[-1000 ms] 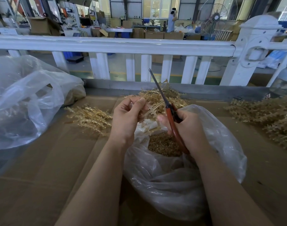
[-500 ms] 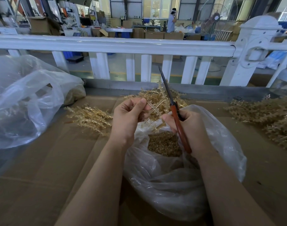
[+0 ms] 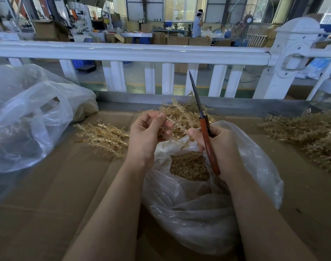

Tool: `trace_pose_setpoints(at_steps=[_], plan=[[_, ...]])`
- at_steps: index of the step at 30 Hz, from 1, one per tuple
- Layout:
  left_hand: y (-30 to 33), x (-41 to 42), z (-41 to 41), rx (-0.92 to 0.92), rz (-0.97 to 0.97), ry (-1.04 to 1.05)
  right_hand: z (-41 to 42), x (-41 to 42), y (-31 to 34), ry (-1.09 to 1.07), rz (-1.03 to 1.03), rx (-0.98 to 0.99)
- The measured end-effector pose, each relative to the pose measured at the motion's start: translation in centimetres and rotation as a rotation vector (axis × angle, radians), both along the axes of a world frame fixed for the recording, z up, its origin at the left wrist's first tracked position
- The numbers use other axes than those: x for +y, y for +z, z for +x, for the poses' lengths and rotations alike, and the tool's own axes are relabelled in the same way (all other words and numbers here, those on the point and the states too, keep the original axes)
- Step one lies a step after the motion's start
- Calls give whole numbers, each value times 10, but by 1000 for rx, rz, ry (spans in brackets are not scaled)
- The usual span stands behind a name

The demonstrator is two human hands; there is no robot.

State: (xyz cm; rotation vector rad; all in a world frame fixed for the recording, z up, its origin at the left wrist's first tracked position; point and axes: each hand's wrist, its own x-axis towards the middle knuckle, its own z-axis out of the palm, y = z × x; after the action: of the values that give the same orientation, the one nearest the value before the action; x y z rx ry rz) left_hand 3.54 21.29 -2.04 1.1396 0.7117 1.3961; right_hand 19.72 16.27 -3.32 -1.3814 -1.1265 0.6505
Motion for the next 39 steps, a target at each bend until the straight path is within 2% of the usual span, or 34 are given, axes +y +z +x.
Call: trace_pose_setpoints(at_steps=[10, 17, 27, 31, 39], plan=[[-2, -5, 4, 96, 101, -15, -5, -5, 9, 69, -31, 96], [1, -4, 2, 34, -20, -64, -6, -2, 11, -10, -53, 69], [4, -5, -1, 24, -54, -126, -6, -7, 13, -35, -1, 101], [4, -4, -1, 36, -66, -190, -7, -11, 15, -27, 71, 168], [0, -5, -3, 198, -9, -426, -6, -10, 15, -77, 155, 199]])
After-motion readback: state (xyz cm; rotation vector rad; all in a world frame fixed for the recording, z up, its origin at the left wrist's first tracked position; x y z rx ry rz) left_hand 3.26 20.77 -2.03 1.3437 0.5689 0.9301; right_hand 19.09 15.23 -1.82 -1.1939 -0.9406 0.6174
